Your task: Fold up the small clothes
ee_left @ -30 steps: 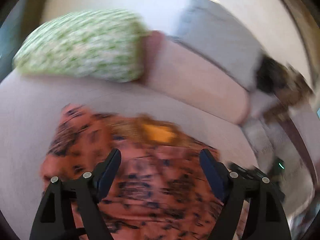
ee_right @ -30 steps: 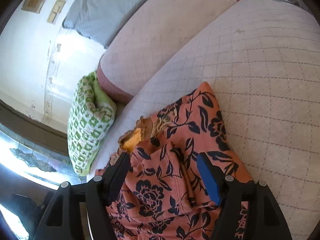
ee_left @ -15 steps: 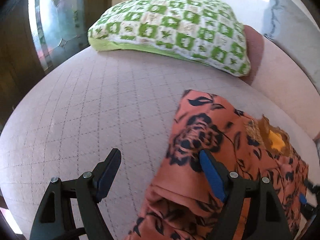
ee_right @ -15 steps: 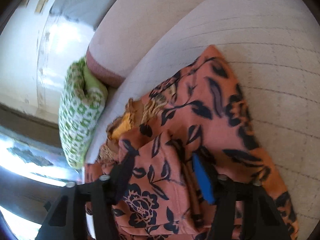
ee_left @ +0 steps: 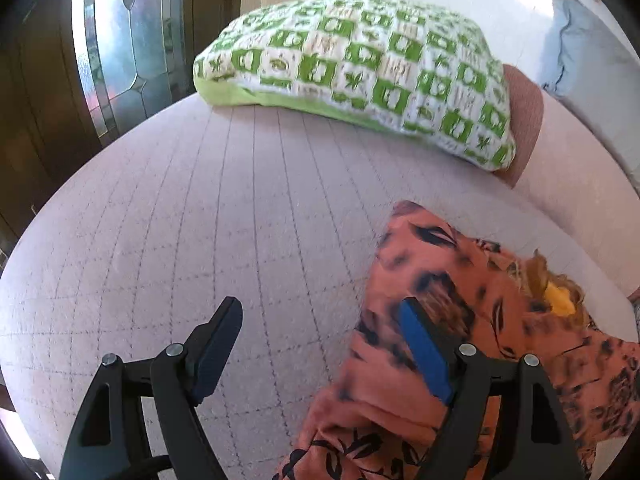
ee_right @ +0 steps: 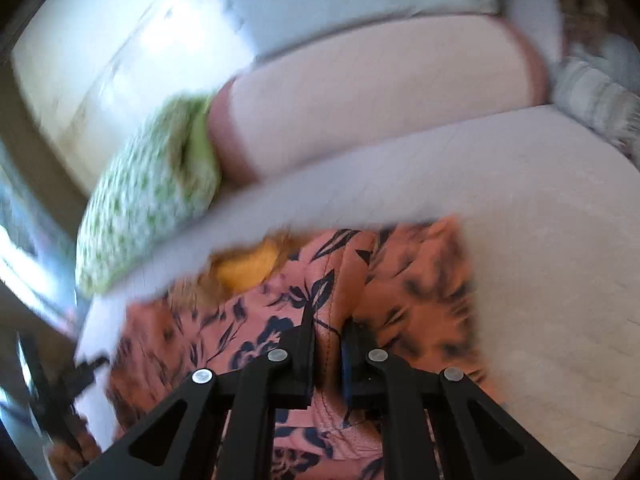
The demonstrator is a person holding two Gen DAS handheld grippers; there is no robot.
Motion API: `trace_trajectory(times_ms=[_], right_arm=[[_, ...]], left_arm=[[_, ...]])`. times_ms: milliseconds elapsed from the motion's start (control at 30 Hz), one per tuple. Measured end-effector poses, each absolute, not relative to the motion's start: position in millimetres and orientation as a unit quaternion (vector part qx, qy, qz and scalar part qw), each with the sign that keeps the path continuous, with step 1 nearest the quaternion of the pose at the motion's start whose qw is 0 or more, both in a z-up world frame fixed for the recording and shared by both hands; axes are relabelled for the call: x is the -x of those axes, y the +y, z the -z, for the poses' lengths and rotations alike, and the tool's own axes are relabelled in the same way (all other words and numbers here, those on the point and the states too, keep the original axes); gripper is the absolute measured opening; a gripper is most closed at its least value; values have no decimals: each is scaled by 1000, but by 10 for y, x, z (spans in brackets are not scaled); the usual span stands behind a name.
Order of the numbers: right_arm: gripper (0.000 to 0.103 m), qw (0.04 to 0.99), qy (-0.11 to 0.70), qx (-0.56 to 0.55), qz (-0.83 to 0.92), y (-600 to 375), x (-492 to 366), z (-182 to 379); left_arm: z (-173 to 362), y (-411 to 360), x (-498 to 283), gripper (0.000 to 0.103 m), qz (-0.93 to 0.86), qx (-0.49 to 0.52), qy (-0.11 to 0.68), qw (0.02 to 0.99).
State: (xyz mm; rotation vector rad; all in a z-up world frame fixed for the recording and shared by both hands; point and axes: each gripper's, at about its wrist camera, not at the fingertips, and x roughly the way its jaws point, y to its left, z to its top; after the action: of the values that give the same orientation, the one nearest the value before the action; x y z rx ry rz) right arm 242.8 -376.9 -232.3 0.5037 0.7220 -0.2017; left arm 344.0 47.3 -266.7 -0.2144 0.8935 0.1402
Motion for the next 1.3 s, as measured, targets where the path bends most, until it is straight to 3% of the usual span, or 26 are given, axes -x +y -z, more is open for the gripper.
trace_trajectory(times_ms=[200,333,400,567,733,900,1000,1100,1300], right_arm=[[13,846,396,-335,125,-4339,-2436,2784],[14,810,452,-359,106,-4314,-2618,3046],[14,813,445,-359,107,-4360,-2594,2939],[26,837,360,-386,144,-4606,-2358,2640],[28,861,313,-368,159,-4624,-2274,2488],[28,850,383,-354,73,-4363,-2540,2682],[27,794,466,-384,63,-4321,-2717,3161],[28,804,447,-387,69,-4342,-2677,3042],[28,840,398,-368,-5,-4009,-2661,2818]], left_arm=[[2723,313,-3492,81,-45,101,451,886],[2785,-19,-3557,81,-32,19,461,887],[2845,-93,-3560,81,-45,-19,463,885],[2807,-12,-3595,82,-57,11,464,884],[2784,-38,-3580,82,-71,-7,461,884],[2566,-116,-3473,82,-63,-10,403,913],[2661,-249,-3504,82,-37,-35,421,906],[2921,-262,-3594,83,-48,-49,471,880],[2719,-307,-3507,83,-16,-21,453,891]])
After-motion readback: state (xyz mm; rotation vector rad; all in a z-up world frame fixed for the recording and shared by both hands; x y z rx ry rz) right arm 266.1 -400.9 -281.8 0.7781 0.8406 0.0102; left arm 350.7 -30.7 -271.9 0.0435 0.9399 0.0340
